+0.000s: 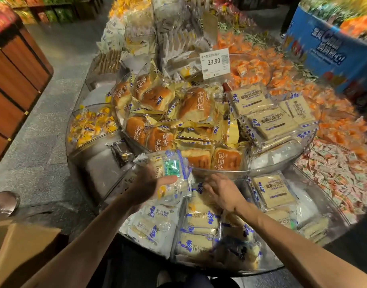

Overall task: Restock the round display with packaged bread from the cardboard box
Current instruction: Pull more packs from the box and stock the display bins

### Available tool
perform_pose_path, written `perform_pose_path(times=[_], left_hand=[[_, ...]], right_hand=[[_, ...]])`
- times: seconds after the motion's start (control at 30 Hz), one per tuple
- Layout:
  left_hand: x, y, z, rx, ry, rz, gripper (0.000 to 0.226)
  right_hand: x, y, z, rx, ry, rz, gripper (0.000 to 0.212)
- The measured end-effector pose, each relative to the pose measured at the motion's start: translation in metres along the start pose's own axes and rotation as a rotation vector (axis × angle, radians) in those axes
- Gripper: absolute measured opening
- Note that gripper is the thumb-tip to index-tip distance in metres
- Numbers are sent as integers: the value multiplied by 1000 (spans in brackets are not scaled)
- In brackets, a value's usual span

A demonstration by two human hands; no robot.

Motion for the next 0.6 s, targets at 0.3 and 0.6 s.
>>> perform_pose_path(times=[0.3, 0.6], left_hand=[[-39, 32, 9, 245, -232, -494, 119], [-75, 37, 5, 183, -287, -193, 107]], right_hand=[[56, -62, -10, -336, -21, 1378, 62], [56, -40, -51, -435, 138, 1576, 48]])
Point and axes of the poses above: each hand's wrist, its own z-axis towards the middle knuckle, its own x-axis out of the back of the hand, y = z × x, the point moved 3 cm from there along z, towards the middle knuckle, and after that the axes turned 7 degrees about x, right-handed, at the moved point
